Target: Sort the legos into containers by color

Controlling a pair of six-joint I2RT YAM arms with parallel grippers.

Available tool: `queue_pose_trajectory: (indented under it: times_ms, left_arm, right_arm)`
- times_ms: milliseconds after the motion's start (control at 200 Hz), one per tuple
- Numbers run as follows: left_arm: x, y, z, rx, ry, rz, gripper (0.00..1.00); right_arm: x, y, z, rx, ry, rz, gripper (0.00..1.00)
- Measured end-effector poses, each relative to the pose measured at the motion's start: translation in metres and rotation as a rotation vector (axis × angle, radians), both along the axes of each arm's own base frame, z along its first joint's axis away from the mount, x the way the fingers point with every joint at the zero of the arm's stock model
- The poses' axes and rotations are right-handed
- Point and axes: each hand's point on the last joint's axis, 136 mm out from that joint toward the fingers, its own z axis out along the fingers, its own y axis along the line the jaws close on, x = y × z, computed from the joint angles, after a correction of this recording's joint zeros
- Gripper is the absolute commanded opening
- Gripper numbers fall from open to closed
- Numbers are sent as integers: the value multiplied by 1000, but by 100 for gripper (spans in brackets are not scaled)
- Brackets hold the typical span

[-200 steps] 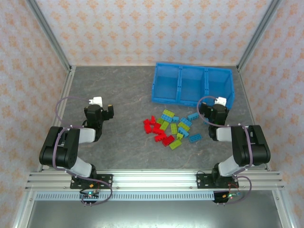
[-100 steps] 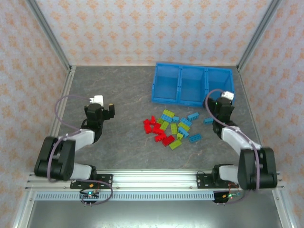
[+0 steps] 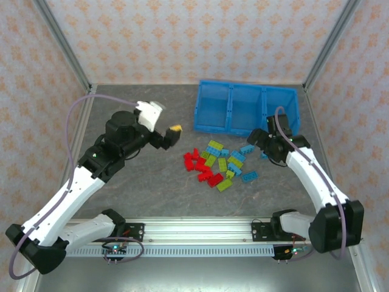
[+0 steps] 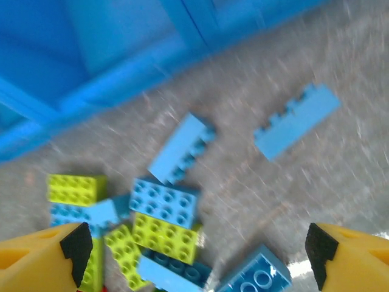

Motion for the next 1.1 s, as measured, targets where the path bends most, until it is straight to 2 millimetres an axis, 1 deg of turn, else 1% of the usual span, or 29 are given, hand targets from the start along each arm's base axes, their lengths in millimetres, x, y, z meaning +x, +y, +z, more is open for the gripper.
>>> queue_pose_trajectory:
  times_ms: [35, 75, 130, 175, 275, 335, 390, 450, 515, 611, 686, 771, 826, 886, 901, 936, 956, 971, 996, 1011, 1036, 1056, 1096]
  left_arm:
    - [-14, -11, -4, 43, 10, -88, 100]
    - [-26, -18, -12, 83, 21, -164, 100]
    - [-43, -26, -29, 138, 44, -258, 100]
    - [-51, -27, -45, 171, 63, -303, 100]
    - [-63, -25, -84, 235, 114, -365, 100]
    - [-68, -22, -100, 268, 140, -384, 100]
    - [-70, -22, -106, 283, 145, -397, 100]
    - [-72, -21, -108, 290, 138, -410, 100]
    - [-74, -22, -107, 293, 126, -424, 100]
    - [-75, -21, -107, 301, 113, -433, 100]
    - [-76, -20, -111, 313, 111, -440, 100]
    - [-78, -19, -116, 319, 118, -443, 100]
    - [-78, -19, -118, 323, 120, -445, 100]
    - [-79, -18, -119, 325, 117, -446, 100]
    - [-79, -18, -119, 325, 117, -446, 100]
    - [-79, -18, -119, 325, 116, -446, 100]
    - [-79, -18, -118, 324, 115, -446, 100]
    - [-79, -18, -118, 325, 114, -446, 100]
    - [-79, -18, -118, 325, 115, -446, 100]
    - [-79, -18, -118, 325, 114, -446, 100]
    - [-79, -18, -118, 324, 113, -445, 100]
    - [-79, -18, -118, 323, 113, -445, 100]
    - [-79, -18, -117, 323, 111, -445, 100]
  right_arm:
    - [-2, 0, -8, 1, 37, -5, 94]
    - [-4, 1, -15, 5, 71, -12, 96]
    - [-5, 1, -26, 5, 110, -32, 98]
    - [-6, -2, -33, -7, 138, -47, 98]
    - [-8, -14, -48, -43, 180, -113, 97]
    - [-11, -26, -57, -36, 193, -168, 95]
    - [-12, -37, -65, -20, 198, -225, 96]
    - [-11, -47, -73, -16, 213, -268, 97]
    - [-5, -49, -81, -13, 225, -283, 96]
    - [6, -48, -93, 5, 237, -297, 92]
    - [12, -51, -100, 22, 238, -324, 85]
    - [17, -56, -107, 26, 238, -343, 71]
    - [19, -57, -111, 27, 240, -349, 65]
    - [21, -57, -114, 30, 239, -354, 52]
    - [21, -58, -114, 27, 237, -349, 50]
    - [22, -58, -113, 28, 230, -349, 40]
    - [22, -57, -114, 33, 226, -353, 37]
    - [22, -58, -113, 29, 220, -349, 32]
    - [21, -57, -113, 30, 216, -346, 29]
    - [20, -58, -112, 33, 210, -354, 25]
    - [18, -58, -110, 29, 203, -345, 22]
    - [15, -58, -109, 32, 198, -345, 18]
    - [10, -58, -102, 33, 177, -337, 16]
